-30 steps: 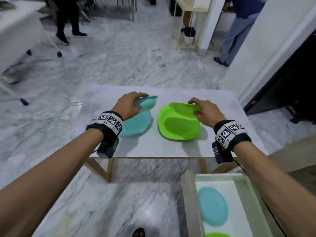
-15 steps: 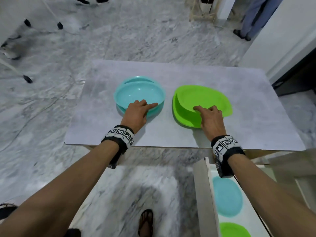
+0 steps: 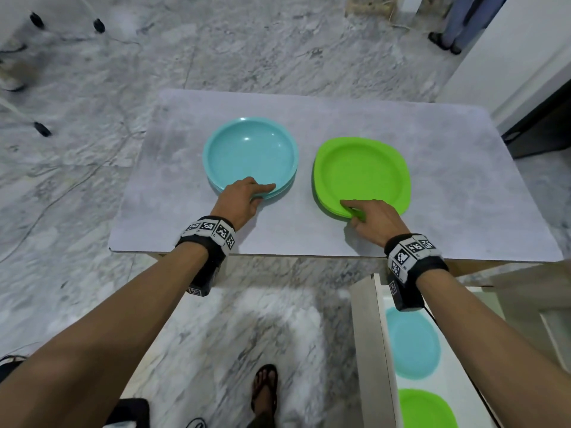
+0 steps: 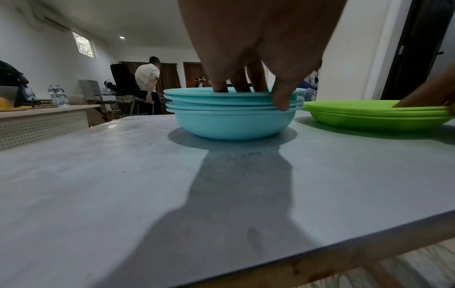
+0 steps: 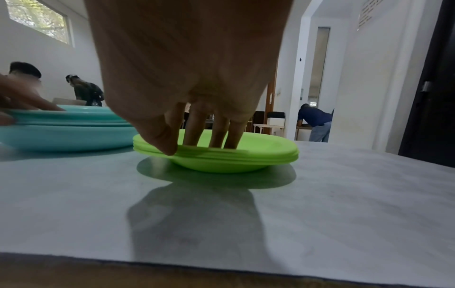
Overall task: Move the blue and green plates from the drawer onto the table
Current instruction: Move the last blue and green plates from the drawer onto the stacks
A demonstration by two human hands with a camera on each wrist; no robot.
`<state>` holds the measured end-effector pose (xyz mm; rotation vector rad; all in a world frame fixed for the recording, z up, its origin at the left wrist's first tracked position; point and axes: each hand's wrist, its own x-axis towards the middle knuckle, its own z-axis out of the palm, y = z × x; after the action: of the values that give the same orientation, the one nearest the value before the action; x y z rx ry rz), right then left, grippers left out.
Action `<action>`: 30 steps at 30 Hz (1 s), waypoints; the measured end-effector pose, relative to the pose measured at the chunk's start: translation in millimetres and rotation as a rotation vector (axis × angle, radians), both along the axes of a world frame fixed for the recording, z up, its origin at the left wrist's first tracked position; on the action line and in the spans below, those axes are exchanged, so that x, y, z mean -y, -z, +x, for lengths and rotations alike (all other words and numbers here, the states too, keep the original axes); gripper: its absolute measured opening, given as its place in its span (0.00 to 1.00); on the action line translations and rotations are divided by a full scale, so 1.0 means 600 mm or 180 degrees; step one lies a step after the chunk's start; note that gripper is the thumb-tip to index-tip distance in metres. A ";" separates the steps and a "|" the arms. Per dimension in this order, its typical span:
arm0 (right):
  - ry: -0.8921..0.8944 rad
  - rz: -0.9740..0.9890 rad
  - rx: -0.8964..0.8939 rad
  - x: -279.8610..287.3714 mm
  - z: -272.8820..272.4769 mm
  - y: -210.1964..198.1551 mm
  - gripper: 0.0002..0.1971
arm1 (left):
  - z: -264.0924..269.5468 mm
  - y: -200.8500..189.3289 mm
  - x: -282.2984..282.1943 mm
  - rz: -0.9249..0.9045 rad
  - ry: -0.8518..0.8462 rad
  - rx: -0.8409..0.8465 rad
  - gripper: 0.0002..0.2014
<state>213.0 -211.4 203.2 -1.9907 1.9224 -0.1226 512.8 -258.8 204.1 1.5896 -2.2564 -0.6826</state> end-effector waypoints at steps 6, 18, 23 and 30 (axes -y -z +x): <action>0.0034 -0.0079 -0.0017 -0.003 0.005 0.007 0.21 | -0.001 0.000 -0.004 -0.0016 -0.0089 -0.0051 0.16; 0.0103 -0.0146 0.0018 -0.005 0.013 0.007 0.19 | -0.003 0.001 -0.013 0.0028 -0.0067 0.0154 0.15; 0.0113 -0.0138 -0.0003 -0.001 0.015 0.014 0.19 | -0.003 -0.001 -0.013 0.0026 -0.0058 0.0143 0.15; 0.0287 -0.0225 0.0120 -0.028 -0.001 0.003 0.33 | -0.030 -0.013 -0.026 -0.0100 -0.0014 0.0251 0.24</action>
<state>212.5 -194.9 201.4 -1.9319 2.0102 -0.2533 494.9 -243.2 212.0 1.6333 -2.3066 -0.5902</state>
